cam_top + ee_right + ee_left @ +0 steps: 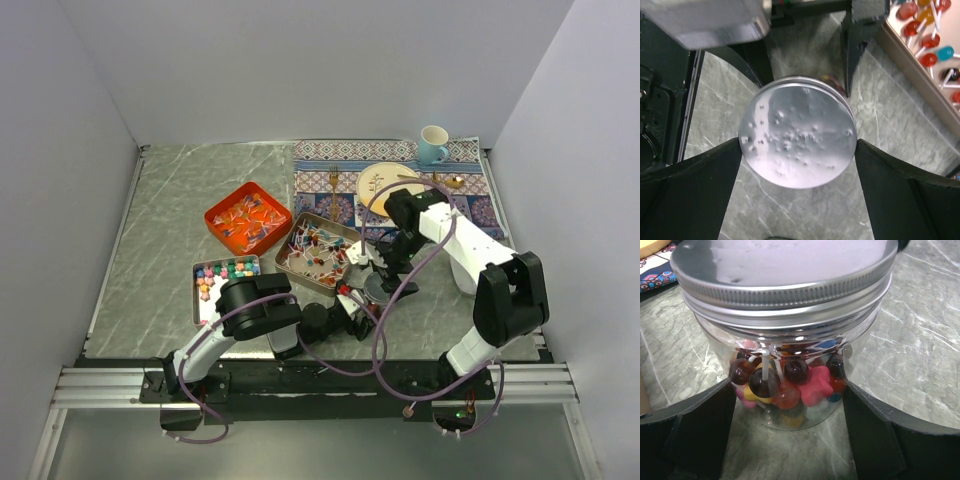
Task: Pack the candies
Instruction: Screw the bottle lid onto the packing bottle.
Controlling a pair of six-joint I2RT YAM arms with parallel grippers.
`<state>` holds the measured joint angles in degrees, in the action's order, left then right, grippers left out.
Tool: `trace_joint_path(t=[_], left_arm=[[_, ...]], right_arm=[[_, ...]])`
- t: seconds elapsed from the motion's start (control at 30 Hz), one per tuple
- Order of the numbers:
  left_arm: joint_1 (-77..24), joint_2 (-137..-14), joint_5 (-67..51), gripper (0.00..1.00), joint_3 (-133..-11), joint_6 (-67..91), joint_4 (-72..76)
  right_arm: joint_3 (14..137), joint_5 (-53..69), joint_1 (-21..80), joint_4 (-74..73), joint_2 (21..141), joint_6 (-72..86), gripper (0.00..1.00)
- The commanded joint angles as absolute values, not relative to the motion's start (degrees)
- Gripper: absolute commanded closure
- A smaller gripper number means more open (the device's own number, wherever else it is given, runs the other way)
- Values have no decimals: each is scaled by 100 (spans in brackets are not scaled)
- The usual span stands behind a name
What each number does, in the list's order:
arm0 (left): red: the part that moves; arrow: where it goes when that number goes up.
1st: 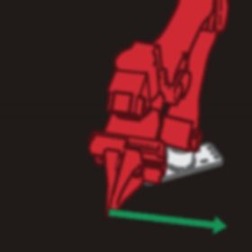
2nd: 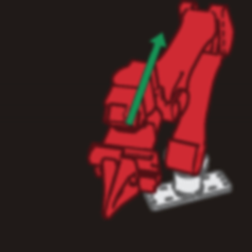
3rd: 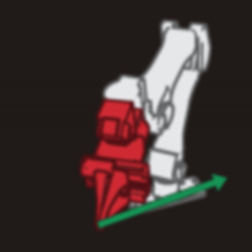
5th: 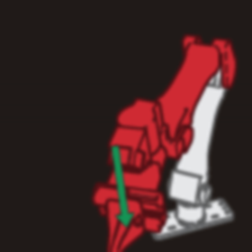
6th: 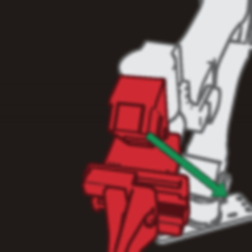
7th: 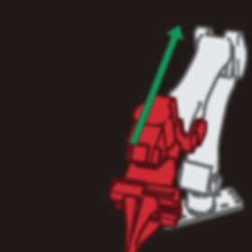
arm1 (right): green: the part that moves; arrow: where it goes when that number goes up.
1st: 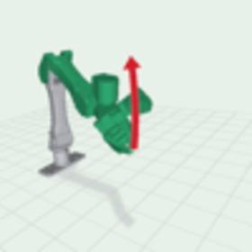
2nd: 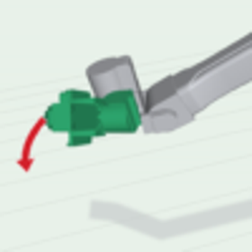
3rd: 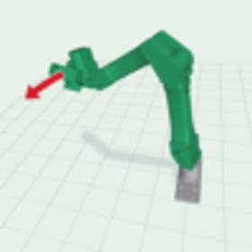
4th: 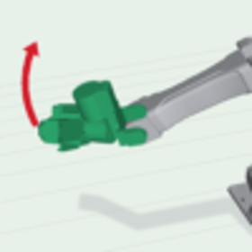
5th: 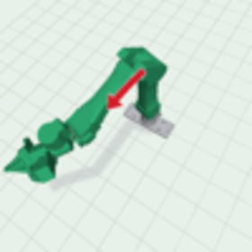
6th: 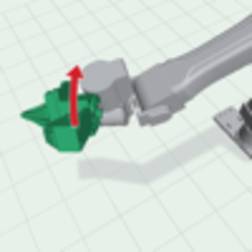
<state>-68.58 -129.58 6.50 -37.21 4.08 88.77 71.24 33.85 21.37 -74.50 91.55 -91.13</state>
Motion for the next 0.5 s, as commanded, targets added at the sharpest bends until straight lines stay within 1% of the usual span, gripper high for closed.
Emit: trace_joint_path(t=[0.0,0.13,0.27,0.47], left_arm=[[-6935,-13544,228,99,-3322,905,9299],[-6943,-13553,228,99,-3313,949,9272],[-6943,-13570,343,99,-3340,1037,9211],[-6935,-13535,431,99,-3349,1142,9070]], right_arm=[[7058,3560,2276,-7549,9150,-9202,0],[6733,3428,2294,-7576,8904,-9027,0],[6067,3130,2285,-7445,8491,-8834,0],[5521,2980,2092,-7295,7972,-8447,0]])
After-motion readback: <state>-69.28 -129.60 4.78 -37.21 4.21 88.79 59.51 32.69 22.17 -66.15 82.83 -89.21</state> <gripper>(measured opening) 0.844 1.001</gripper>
